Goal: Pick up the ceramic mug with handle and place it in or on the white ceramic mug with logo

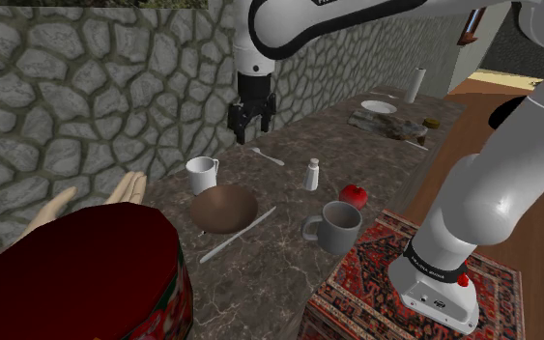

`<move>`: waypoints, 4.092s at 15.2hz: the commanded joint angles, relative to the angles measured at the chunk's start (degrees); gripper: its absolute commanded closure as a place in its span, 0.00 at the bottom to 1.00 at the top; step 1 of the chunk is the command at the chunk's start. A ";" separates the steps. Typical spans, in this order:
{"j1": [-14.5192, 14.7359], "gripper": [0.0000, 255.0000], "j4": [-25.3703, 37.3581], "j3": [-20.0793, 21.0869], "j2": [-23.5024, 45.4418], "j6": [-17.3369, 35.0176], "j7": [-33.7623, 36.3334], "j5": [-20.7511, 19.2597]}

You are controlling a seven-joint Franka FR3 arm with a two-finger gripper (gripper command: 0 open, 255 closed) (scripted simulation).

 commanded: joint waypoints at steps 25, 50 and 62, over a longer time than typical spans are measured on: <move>8.69 0.00 33.32 1.41 42.32 3.88 16.14 -16.23; 8.72 1.00 37.10 1.85 40.25 -1.85 15.33 -15.39; 9.21 1.00 44.57 2.19 39.07 -10.37 14.36 -14.77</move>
